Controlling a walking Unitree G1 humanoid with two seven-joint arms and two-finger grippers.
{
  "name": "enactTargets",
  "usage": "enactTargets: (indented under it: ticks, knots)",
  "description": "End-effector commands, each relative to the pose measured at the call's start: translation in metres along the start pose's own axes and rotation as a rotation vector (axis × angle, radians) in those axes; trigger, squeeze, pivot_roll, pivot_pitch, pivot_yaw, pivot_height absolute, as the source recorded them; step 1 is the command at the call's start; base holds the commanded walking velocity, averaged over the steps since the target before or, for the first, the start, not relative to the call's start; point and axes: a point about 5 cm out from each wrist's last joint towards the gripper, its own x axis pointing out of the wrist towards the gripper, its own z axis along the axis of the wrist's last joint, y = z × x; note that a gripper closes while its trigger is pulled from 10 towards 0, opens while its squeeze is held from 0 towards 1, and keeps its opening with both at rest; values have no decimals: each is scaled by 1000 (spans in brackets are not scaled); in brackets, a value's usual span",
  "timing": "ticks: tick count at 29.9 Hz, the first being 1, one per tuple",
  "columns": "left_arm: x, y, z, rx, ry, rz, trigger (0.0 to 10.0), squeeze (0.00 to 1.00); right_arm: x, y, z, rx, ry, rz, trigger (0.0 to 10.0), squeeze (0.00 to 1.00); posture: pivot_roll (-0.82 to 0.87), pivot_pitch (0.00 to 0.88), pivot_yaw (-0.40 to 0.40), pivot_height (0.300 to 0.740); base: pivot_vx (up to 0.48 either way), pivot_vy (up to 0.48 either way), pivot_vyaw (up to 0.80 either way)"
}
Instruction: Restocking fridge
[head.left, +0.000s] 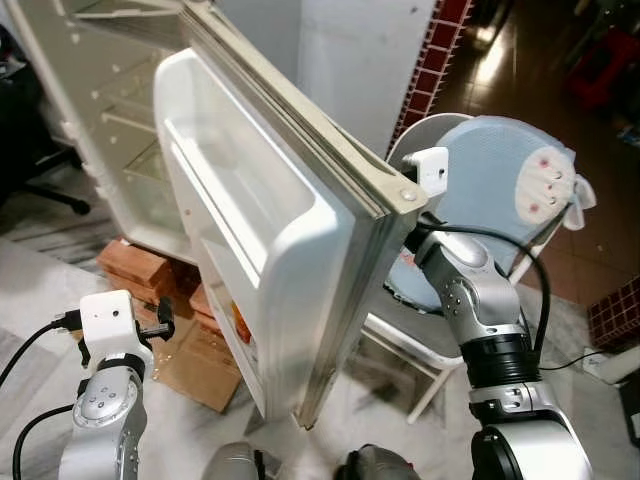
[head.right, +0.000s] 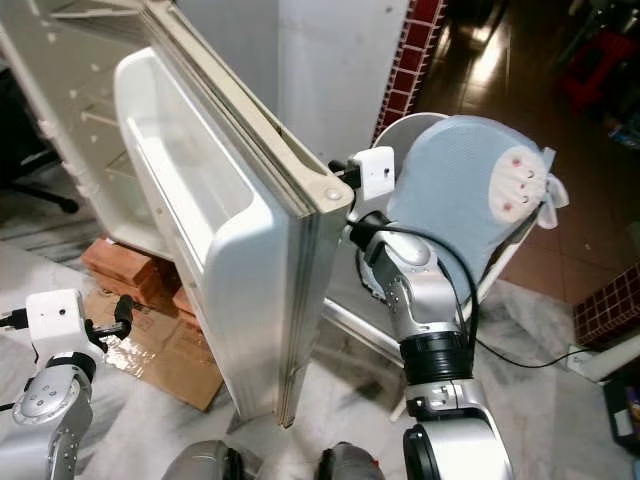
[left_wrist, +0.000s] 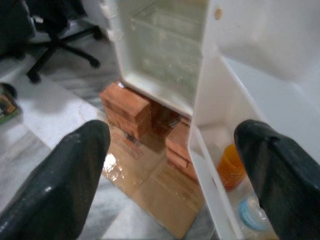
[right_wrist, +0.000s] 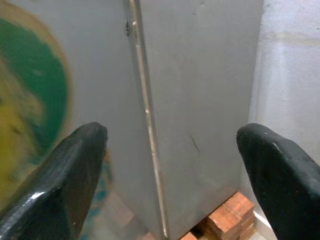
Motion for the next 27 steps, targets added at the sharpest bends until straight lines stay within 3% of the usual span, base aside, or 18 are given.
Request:
enactTargets:
  ticks: [1, 11, 14, 16, 21, 27]
  knots:
    - [-1, -2, -1, 13, 6, -10, 10000, 0, -2, -5, -5, -10, 31, -22, 10000, 0, 78, 58, -45, 740, 0, 435, 0]
    - [2, 0, 0, 25, 4, -4, 10000, 0, -9, -17, -12, -68, 99, -34, 10000, 0, 82, 57, -40, 740, 0, 437, 0]
    - [2, 1, 1, 30, 0, -1, 10000, 0, -10, -15, -16, -58, 118, -27, 10000, 0, 84, 56, -39, 740, 0, 423, 0]
    - [2, 1, 1, 30, -2, 1, 10000, 0, -10, -6, -18, 1, 130, 49, 10000, 0, 87, 56, -40, 740, 0, 424, 0]
    - [2, 2, 3, 29, -16, 5, 10000, 0, -13, 13, -18, 51, 133, 208, 10000, 0, 89, 57, -43, 740, 0, 0, 0]
    - [-1, 5, 9, 32, -71, 34, 10000, 0, -11, 6, -26, 10, 157, 144, 10000, 0, 95, 57, -50, 740, 0, 0, 0]
